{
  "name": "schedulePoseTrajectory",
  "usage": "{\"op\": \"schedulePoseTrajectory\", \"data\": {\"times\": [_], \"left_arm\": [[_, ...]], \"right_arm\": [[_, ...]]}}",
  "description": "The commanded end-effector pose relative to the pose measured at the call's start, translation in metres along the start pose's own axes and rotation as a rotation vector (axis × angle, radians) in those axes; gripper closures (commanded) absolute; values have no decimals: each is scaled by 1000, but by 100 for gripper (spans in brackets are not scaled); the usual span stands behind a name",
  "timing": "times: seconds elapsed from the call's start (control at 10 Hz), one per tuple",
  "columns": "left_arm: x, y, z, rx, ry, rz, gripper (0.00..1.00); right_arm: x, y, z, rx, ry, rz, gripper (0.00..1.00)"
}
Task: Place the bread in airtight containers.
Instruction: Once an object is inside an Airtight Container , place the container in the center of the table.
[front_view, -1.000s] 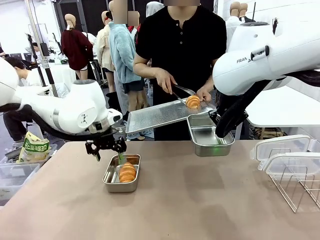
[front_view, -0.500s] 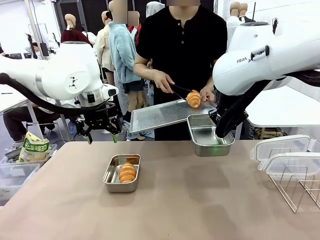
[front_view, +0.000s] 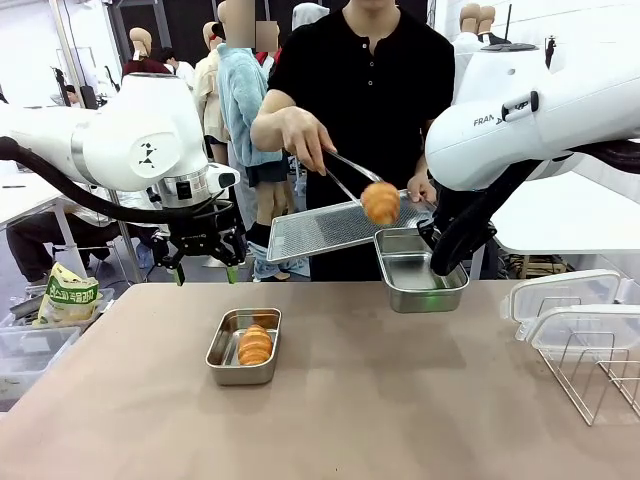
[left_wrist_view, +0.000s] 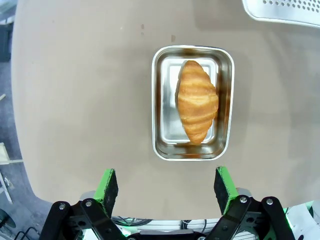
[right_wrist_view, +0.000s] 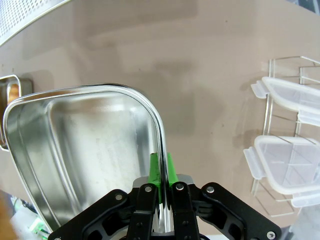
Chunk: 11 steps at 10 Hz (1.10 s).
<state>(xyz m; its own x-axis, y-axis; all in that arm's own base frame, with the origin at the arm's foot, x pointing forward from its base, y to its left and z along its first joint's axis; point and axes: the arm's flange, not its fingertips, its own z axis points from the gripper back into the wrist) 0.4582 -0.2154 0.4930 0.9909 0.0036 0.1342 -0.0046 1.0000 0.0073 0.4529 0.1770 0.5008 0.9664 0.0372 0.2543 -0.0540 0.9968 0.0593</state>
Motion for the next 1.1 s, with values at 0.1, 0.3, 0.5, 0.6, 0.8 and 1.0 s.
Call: {"op": "schedulePoseTrajectory", "data": {"times": [0.1, 0.3, 0.5, 0.6, 0.8, 1.0], "left_arm": [[0, 1, 2, 1, -5, 1, 0], [0, 1, 2, 1, -5, 1, 0], [0, 1, 2, 1, -5, 1, 0], [0, 1, 2, 1, -5, 1, 0], [0, 1, 2, 1, -5, 1, 0], [0, 1, 2, 1, -5, 1, 0]], "right_arm": [[0, -1, 2, -2, -7, 4, 100], [0, -1, 2, -2, -7, 4, 100], [0, -1, 2, -2, -7, 4, 100], [0, -1, 2, -2, -7, 4, 100], [0, -1, 2, -2, -7, 4, 100], [0, -1, 2, -2, -7, 4, 100]]}}
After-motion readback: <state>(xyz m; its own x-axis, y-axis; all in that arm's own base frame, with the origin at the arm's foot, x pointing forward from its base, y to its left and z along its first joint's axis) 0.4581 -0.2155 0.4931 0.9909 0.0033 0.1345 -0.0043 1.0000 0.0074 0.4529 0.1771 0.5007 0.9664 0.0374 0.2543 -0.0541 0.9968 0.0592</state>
